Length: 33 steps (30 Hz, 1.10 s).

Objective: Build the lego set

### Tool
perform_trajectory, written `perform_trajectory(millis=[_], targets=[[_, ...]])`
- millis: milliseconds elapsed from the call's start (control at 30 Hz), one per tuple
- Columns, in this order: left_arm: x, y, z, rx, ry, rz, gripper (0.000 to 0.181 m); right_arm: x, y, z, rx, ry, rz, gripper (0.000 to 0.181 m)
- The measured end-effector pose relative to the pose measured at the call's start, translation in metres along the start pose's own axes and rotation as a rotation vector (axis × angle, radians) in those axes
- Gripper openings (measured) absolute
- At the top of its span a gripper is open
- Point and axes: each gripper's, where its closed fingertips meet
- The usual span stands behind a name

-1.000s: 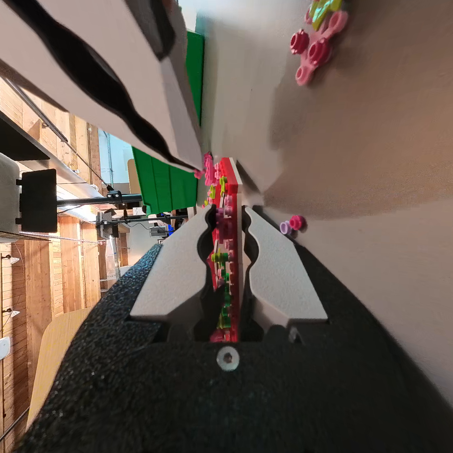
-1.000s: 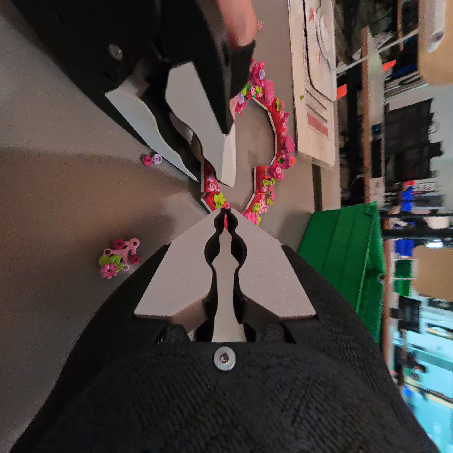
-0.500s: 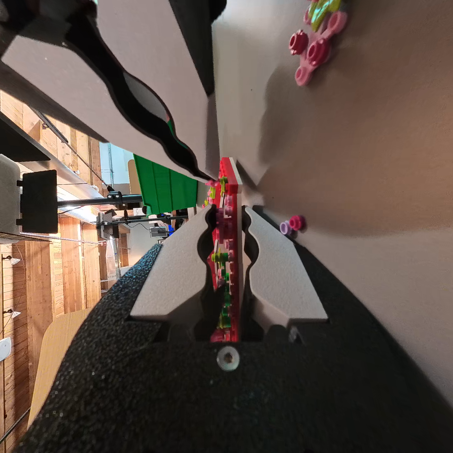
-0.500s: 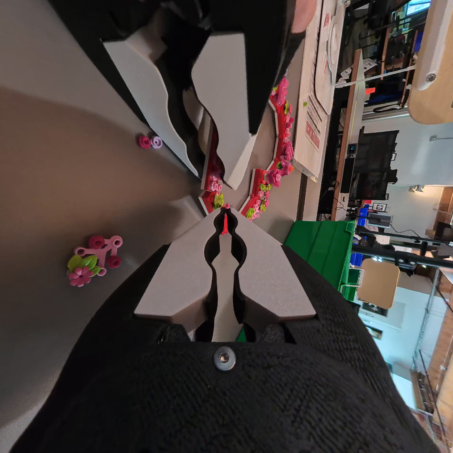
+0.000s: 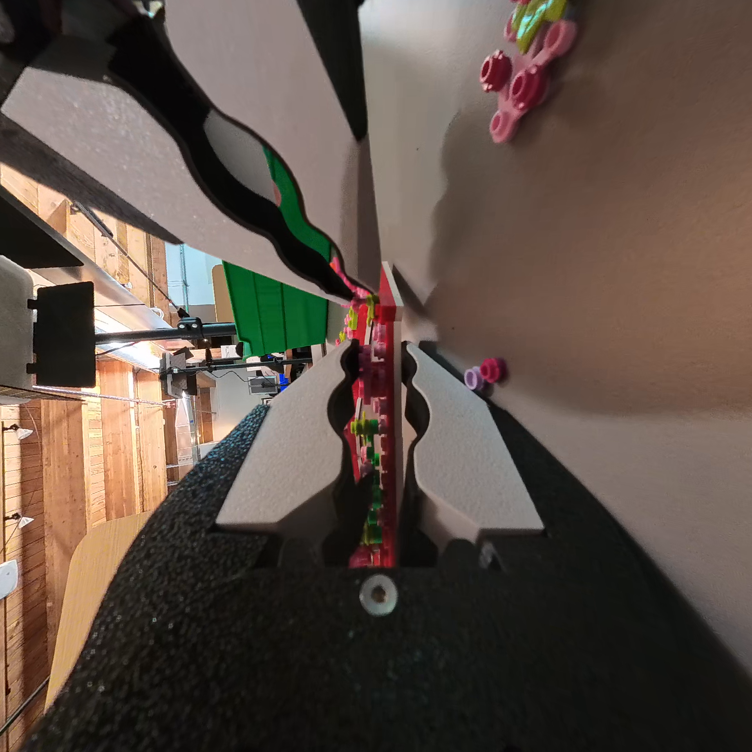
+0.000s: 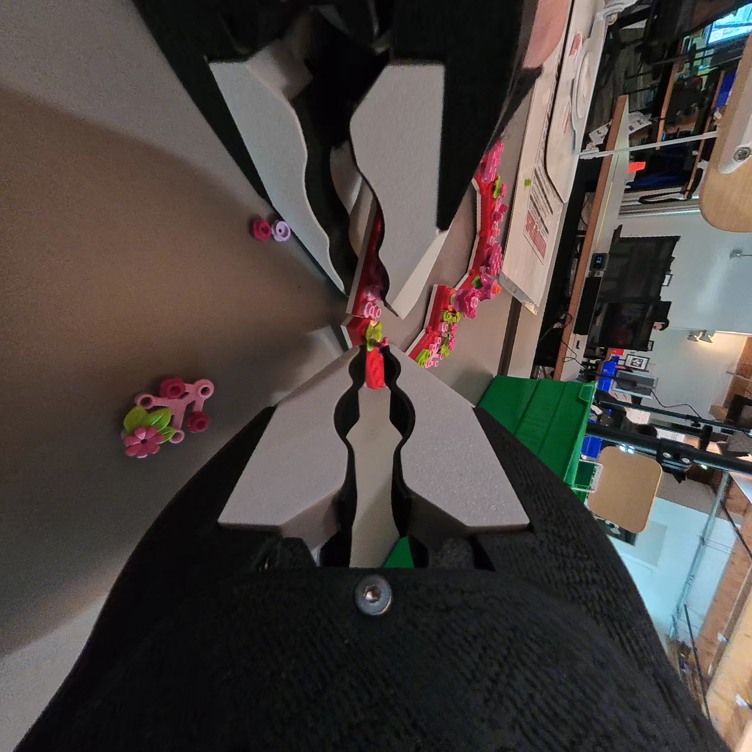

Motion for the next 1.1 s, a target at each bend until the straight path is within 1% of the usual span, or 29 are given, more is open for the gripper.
perform_trajectory(millis=[200,367,600,900,1100], targets=[[0.0,0.0,0.0,0.013,0.002,0.001,0.018,0.0,0.001,-0.004,0.01,-0.008,0.004,0.016],[0.0,0.001,-0.003,0.047,-0.002,0.005,0.018,0.001,0.001,-0.003,0.013,0.029,0.026,0.019],[0.005,0.001,-0.012,0.113,-0.029,0.034,0.017,0.007,-0.006,0.006,0.032,0.139,0.084,0.018],[0.006,0.003,-0.017,0.167,-0.038,0.055,0.017,0.01,-0.009,0.01,0.069,0.215,0.095,0.016],[0.008,0.004,-0.02,0.196,-0.046,0.067,0.017,0.012,-0.011,0.012,0.072,0.24,0.117,0.016]])
Point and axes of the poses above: each gripper's, where its closed fingertips meet, x back along the fingers, y out of its underside, z = x × y across the jaws, and after that the axes turned 11 degrees about -x, right-handed
